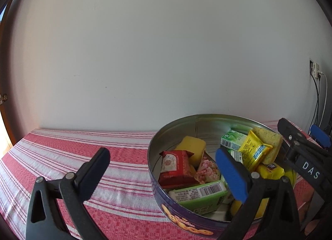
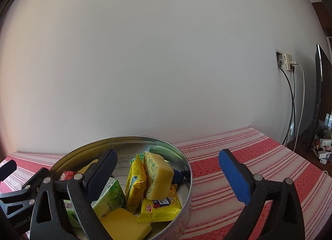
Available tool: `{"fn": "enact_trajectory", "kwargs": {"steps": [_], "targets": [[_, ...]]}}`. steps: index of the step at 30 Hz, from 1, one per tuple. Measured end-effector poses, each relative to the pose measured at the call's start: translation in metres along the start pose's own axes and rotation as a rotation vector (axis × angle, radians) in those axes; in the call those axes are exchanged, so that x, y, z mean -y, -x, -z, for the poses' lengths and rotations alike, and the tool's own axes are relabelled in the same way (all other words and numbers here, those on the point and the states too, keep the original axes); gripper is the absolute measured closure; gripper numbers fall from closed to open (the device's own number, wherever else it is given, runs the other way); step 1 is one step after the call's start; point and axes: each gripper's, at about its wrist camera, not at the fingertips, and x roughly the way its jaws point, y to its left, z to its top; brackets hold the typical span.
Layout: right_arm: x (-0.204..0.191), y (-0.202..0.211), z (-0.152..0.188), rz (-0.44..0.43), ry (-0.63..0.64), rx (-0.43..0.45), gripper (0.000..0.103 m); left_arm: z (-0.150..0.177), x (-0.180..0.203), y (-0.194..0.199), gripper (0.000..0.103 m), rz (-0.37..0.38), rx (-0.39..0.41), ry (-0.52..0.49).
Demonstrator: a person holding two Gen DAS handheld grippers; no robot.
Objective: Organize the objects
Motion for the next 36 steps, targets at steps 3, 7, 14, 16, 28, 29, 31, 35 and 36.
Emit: {"fn": "enact_trajectory", "kwargs": {"steps": [3,7,14,16,28,29,31,35,36], "targets": [[-0.002,0.005,0.000,0.011,0.006,0.020,0.003,0.001,0.004,-0.001,0.000,0.009,0.009,-0.015],[-0.002,0.015,0.000,0.014,0.003,0.050,0.003,0.003,0.007,0.000,0.000,0.012,0.011,-0.031],[0.002,0.035,0.002,0.017,-0.030,0.068,0.003,0.006,0.003,0.008,0.000,0.014,0.021,-0.019],[0.000,0.039,0.003,0.018,-0.028,0.072,0.003,0.008,0.000,0.011,0.000,0.015,0.021,-0.012],[-0.009,0.065,0.007,0.021,0.012,0.139,0.003,0.013,-0.004,0.035,0.000,0.019,0.048,-0.014],[-0.009,0.066,0.007,0.022,0.014,0.141,0.003,0.013,-0.005,0.037,0.000,0.019,0.046,-0.011],[-0.009,0.068,0.008,0.023,0.014,0.139,0.003,0.014,-0.008,0.038,0.000,0.025,0.041,-0.004],[-0.009,0.077,0.012,0.022,0.011,0.144,0.002,0.015,-0.009,0.038,0.000,0.022,0.038,0.005],[-0.009,0.080,0.012,0.023,0.013,0.151,0.002,0.015,-0.008,0.038,0.000,0.021,0.038,0.004]]}}
